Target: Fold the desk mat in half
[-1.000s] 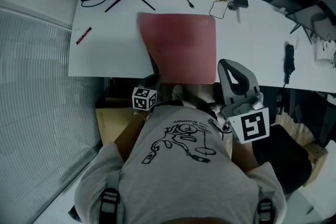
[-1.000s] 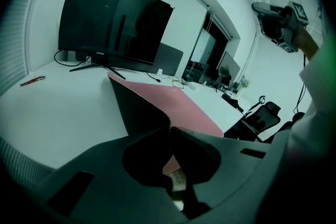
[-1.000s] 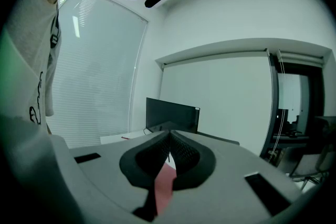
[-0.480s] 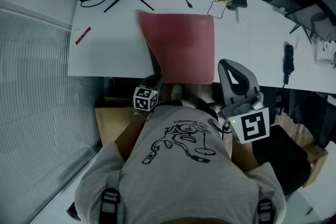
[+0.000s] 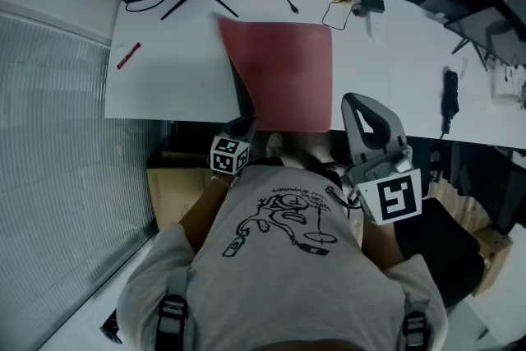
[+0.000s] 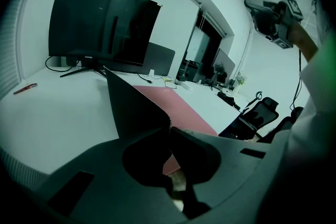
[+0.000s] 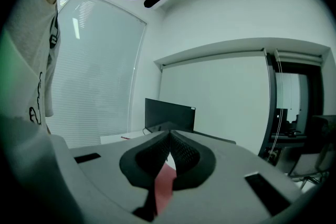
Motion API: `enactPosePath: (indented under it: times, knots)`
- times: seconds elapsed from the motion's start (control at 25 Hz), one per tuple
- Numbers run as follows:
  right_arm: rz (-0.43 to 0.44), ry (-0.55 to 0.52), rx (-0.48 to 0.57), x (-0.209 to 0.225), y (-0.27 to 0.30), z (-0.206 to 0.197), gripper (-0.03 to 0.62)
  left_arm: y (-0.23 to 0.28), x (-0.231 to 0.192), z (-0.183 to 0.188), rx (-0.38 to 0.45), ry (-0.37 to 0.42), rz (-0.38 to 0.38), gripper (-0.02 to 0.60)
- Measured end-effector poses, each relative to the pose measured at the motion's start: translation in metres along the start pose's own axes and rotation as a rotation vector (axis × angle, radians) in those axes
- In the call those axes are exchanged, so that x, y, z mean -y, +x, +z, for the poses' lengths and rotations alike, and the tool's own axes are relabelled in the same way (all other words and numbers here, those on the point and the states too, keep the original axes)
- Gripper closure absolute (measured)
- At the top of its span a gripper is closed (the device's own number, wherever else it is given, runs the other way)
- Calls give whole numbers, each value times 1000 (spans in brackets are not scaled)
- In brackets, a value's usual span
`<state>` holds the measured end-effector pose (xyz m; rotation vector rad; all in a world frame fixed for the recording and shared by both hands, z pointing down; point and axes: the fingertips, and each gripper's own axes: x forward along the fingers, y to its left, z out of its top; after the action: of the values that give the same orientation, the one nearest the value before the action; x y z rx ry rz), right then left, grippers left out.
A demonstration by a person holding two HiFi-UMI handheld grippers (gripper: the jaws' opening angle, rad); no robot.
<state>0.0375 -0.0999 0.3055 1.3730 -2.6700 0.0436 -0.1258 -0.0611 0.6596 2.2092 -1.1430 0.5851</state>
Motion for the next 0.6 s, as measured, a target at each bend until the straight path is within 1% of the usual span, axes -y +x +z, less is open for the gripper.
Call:
enactPosePath:
  times: [0.6]
  knots:
    - [7, 0, 8, 21, -18, -1, 588, 13, 27, 4, 2, 14, 2, 549]
